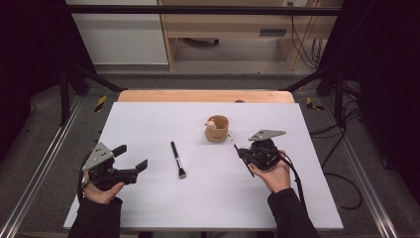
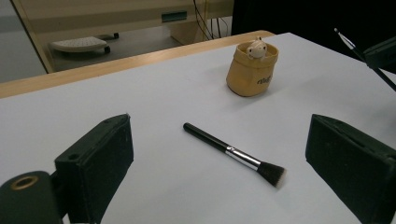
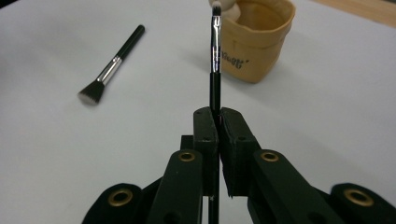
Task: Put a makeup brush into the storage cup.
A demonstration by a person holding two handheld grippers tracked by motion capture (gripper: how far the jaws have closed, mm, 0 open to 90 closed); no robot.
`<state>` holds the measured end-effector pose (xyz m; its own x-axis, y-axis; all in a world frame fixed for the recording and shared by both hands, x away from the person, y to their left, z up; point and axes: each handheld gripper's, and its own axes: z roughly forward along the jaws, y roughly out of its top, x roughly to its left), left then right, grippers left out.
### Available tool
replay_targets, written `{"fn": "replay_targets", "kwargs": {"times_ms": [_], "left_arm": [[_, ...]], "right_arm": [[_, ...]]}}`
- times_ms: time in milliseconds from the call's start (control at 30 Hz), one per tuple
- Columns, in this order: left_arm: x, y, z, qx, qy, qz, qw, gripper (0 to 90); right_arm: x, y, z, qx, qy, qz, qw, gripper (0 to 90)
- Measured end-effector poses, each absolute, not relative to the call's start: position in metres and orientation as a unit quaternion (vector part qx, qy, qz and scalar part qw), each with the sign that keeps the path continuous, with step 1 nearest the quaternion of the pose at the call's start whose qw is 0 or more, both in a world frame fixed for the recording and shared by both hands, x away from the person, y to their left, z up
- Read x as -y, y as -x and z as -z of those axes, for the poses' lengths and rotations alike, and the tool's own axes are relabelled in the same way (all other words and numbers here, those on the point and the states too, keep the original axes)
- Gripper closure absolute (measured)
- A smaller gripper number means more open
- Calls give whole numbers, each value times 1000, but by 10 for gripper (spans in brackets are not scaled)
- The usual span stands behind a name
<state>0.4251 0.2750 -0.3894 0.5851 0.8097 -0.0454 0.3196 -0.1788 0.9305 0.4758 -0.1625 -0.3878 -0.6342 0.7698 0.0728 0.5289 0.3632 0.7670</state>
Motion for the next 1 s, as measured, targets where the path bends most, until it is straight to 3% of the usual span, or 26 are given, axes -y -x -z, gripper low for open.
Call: {"fn": "replay_targets", "kwargs": {"times_ms": [1000], "left_arm": [[-274,-426,392,-386,-733,-238,508,69]], "right_arm": [[167,-485,369,-689,-438,-521,249,859]]}}
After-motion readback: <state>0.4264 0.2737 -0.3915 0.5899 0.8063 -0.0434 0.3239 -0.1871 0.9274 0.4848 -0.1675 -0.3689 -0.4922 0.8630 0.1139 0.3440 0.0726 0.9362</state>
